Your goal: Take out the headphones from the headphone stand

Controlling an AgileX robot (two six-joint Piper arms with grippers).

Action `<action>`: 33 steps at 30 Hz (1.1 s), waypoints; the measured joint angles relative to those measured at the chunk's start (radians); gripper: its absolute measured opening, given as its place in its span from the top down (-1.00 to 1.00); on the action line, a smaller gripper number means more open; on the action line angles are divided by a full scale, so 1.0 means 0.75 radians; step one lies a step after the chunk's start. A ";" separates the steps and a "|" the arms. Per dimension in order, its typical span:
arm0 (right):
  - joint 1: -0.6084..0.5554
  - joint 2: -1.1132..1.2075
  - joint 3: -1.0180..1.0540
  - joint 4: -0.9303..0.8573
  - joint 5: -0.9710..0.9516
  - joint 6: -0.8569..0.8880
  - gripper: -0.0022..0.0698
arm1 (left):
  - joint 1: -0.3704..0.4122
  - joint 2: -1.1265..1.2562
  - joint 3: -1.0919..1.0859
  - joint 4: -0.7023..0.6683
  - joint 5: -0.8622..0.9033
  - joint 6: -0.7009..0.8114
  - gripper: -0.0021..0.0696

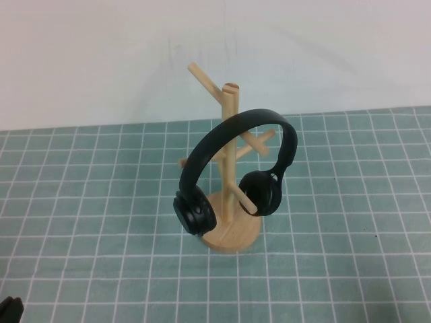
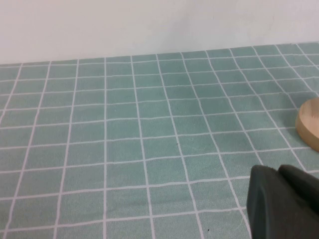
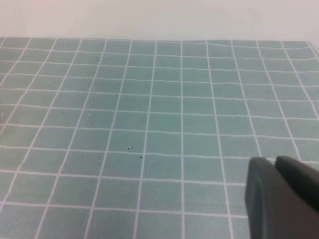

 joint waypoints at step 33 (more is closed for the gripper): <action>0.000 0.000 0.000 -0.002 -0.621 -0.003 0.95 | 0.000 0.000 0.000 0.000 0.000 0.000 0.96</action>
